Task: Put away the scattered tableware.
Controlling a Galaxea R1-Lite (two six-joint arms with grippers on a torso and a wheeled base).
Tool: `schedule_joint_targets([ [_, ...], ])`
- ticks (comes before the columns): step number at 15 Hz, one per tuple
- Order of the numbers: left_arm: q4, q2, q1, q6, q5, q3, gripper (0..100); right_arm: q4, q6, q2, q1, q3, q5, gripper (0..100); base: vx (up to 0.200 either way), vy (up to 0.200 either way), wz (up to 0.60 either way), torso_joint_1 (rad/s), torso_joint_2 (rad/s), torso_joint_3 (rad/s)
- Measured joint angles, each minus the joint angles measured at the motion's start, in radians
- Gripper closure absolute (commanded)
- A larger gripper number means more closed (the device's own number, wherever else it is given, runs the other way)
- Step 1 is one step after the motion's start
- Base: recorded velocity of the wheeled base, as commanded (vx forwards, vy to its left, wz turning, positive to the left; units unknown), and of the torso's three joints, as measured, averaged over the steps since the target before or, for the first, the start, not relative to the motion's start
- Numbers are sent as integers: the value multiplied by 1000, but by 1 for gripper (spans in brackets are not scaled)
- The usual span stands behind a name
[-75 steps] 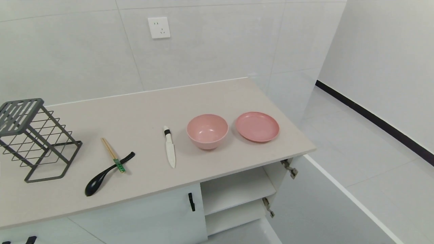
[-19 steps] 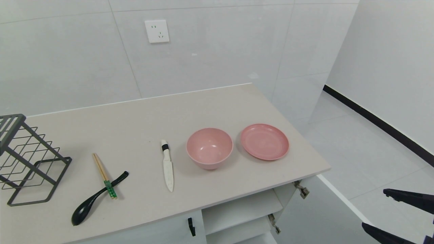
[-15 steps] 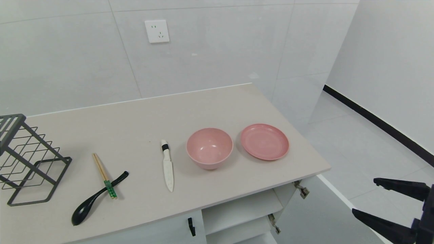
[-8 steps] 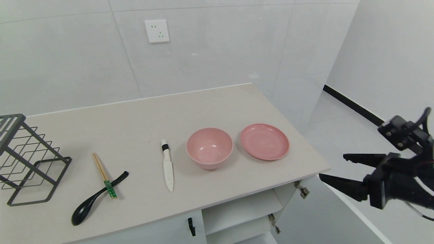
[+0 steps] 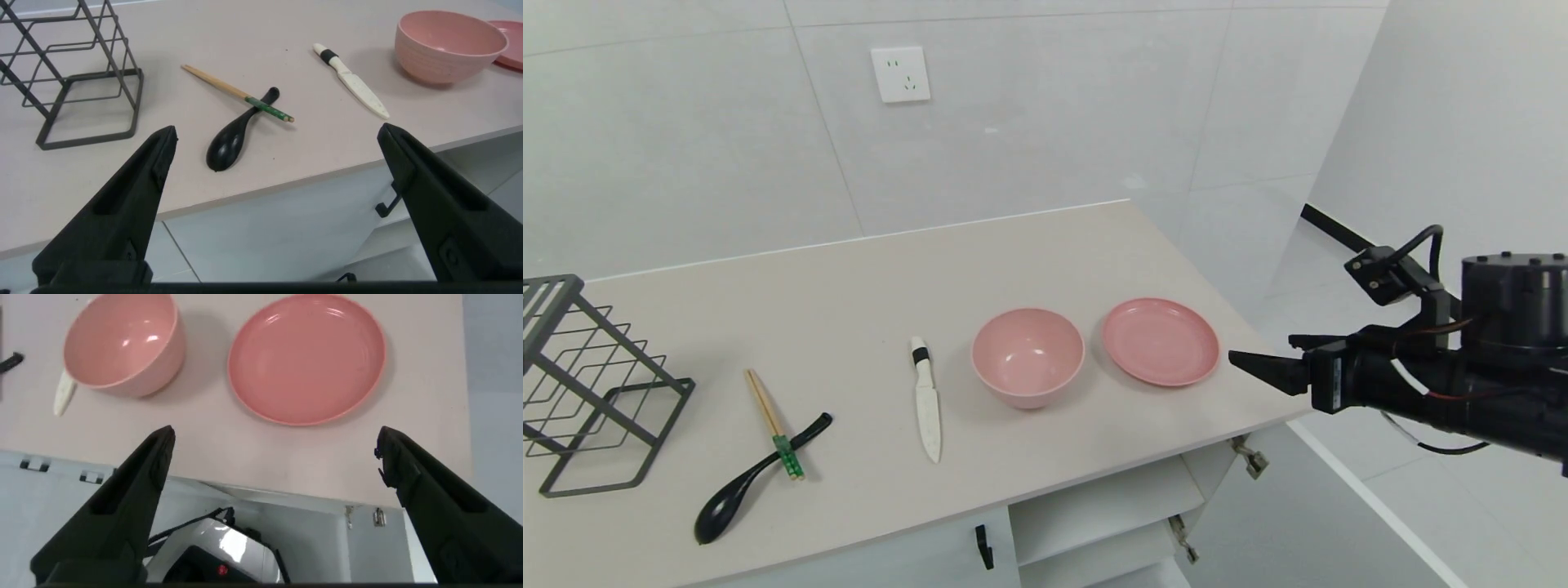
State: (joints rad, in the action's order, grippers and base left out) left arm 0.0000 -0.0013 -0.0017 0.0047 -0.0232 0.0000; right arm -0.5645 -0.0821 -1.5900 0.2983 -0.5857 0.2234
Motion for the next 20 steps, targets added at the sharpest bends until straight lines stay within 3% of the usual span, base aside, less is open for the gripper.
schedule_joint_targets([
  [9,0,0,0,-1,0,0,0,-44,-1,-204,-46,-66,-23,0,0,0,0,0,0,0],
  [17,0,0,0,0,0,0,0,-151,-8,-509,-51,-367,-21,0,0,0,0,0,0,0],
  [20,0,0,0,0,0,0,0,-148,-7,-560,-58,-411,-23,0,0,0,0,0,0,0],
])
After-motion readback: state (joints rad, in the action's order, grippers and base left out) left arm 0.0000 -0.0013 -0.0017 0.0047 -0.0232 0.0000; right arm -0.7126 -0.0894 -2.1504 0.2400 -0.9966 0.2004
